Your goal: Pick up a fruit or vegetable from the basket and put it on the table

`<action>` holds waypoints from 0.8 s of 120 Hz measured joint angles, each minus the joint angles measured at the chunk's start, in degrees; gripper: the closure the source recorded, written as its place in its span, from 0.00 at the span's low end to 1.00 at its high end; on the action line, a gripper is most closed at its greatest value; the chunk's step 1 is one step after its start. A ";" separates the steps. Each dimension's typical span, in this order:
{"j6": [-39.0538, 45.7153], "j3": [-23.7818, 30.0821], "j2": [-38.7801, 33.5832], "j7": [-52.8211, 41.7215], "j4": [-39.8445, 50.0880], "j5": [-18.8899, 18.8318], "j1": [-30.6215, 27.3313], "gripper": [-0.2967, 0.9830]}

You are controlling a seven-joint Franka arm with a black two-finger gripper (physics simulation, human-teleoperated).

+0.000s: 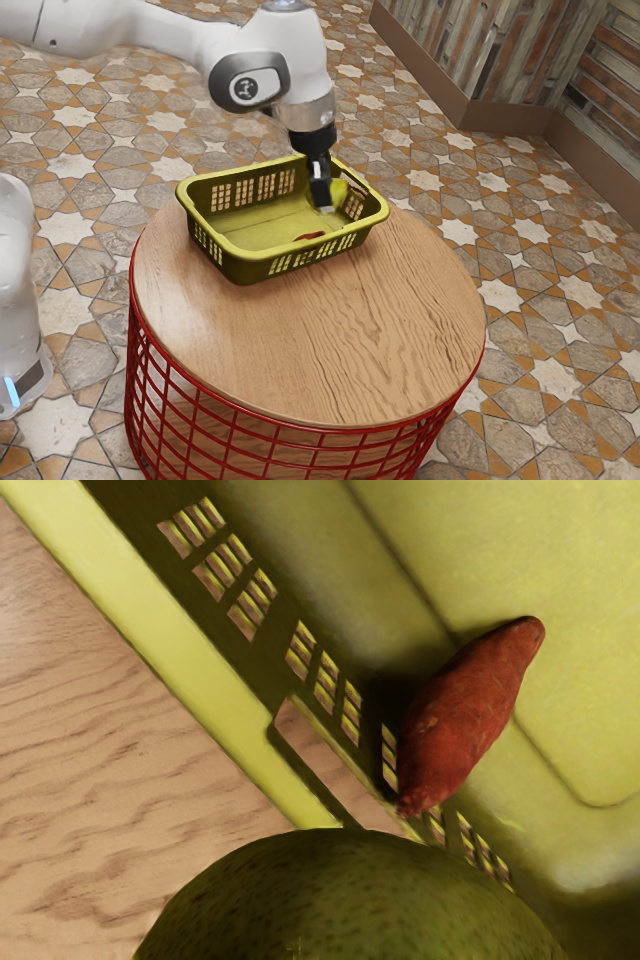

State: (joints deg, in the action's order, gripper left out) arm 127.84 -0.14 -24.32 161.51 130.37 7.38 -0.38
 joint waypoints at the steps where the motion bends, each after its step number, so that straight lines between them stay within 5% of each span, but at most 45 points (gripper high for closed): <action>1: 0.00 0.12 -0.09 -0.02 -0.24 -0.52 0.05 0.54; 26: 0.05 9.11 4.35 -0.24 -5.77 -6.70 0.30 0.54; 80: 0.33 14.02 14.15 -0.48 -9.70 -7.31 0.00 0.54; 96: 0.35 14.00 13.87 -0.76 -10.50 -8.43 0.05 0.36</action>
State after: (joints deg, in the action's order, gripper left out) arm 128.19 13.85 -10.45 160.75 119.87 -1.04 -0.33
